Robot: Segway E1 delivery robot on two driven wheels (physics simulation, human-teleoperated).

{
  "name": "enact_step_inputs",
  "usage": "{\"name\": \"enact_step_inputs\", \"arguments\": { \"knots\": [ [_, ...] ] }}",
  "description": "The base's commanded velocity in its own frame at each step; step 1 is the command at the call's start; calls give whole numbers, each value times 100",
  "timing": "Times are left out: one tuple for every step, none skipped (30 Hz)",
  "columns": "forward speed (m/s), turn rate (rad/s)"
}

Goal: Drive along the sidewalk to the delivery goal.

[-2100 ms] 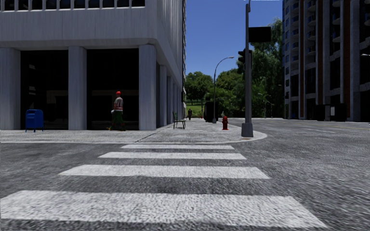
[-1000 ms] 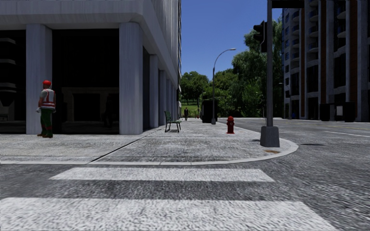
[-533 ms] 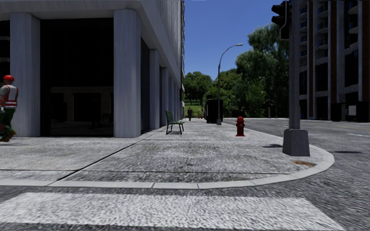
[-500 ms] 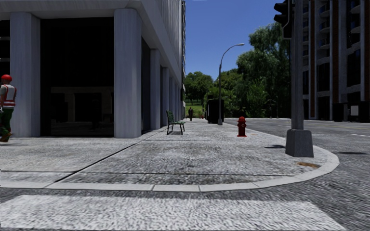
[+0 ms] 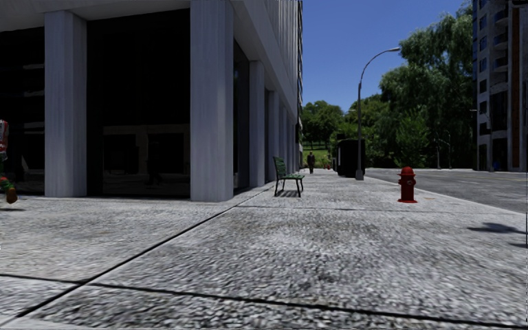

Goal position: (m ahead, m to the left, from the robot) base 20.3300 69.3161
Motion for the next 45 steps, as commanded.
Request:
{"name": "enact_step_inputs", "arguments": {
  "knots": [
    [200, 56],
    [200, 56],
    [200, 56],
    [200, 57],
    [200, 57],
    [200, 57],
    [200, 57],
    [200, 57],
    [200, 59],
    [200, 61],
    [200, 62],
    [200, 62],
    [197, 64],
    [194, 65],
    [194, 65],
    [193, 66],
    [193, 66],
    [193, 67],
    [193, 67],
    [192, 68],
    [192, 68],
    [192, 68],
    [192, 70],
    [191, 70],
    [191, 70],
    [191, 70],
    [191, 71],
    [191, 71],
    [191, 71],
    [191, 71],
    [191, 72],
    [191, 72],
    [191, 72],
    [191, 73],
    [191, 74],
    [173, 78],
    [172, 78],
    [171, 78],
    [171, 78],
    [171, 78],
    [171, 78],
    [171, 78],
    [171, 79],
    [171, 79],
    [171, 79]
  ]
}}
